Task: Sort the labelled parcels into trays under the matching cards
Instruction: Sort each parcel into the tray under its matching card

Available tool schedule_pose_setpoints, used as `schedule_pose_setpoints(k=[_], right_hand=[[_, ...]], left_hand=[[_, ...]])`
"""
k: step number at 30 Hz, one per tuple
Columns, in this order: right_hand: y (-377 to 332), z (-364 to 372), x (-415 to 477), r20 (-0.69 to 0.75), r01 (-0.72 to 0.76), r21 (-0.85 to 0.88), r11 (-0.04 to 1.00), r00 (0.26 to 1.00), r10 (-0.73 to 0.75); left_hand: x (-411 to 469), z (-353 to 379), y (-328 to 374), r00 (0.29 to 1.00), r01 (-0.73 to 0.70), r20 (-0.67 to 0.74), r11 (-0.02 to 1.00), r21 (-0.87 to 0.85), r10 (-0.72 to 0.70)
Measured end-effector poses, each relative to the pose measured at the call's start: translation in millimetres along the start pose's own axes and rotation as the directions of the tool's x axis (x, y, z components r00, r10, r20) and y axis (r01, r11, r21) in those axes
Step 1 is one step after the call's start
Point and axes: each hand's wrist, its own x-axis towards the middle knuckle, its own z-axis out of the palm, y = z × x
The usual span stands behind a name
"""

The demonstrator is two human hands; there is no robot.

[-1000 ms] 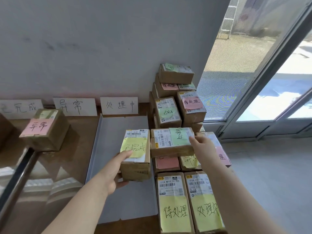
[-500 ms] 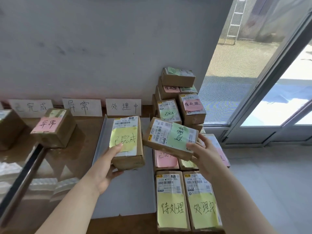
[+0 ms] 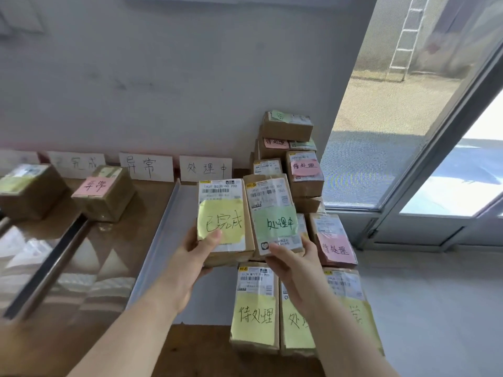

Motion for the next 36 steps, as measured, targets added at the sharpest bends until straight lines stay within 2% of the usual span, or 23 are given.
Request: schedule_pose_setpoints(k=[5,10,18,21,25,27,32,36], right_hand=[[-1,-9,-5,-0.003,-0.002,-0.055,0.998,1.000,0.001],[4,-10,-11,-0.001,0.062,-0.268,0.961,0.998,-0.065],[18,19,-17,0.036,0.154,-0.384,0.910,0.988,-0.151],[28,43,-18,0.008,0.181,-0.413,0.893,0.981,-0.195],[53,86,-16,-0.029,0.196,-0.457,0.868,0.972,-0.235],[71,112,-14,-0.056,0.196,-0.486,0.852,0.965,-0.254],[118,178,-12,-0.076,0.163,-0.542,0.824,0.967,-0.241],[146,220,-14,-0.087,0.136,-0.569,0.811,0.971,-0.224]], left_hand=[[-17,7,-8,0.999,0.011,-0.046,1.000,-0.016,-0.012],[-28,0,-8,0.999,0.011,-0.050,1.000,-0.029,-0.013],[-26,-38,0,0.992,-0.078,-0.106,0.995,-0.055,0.072],[-18,-67,1,0.995,-0.071,-0.069,0.996,-0.046,0.067],[-8,-123,10,0.994,-0.048,0.100,0.999,0.022,0.046],[-2,-156,19,0.990,-0.028,0.140,0.999,0.044,0.021],[18,-238,27,0.996,-0.057,0.072,0.988,0.142,0.047],[29,-288,33,0.996,-0.053,0.080,0.986,0.157,0.040]])
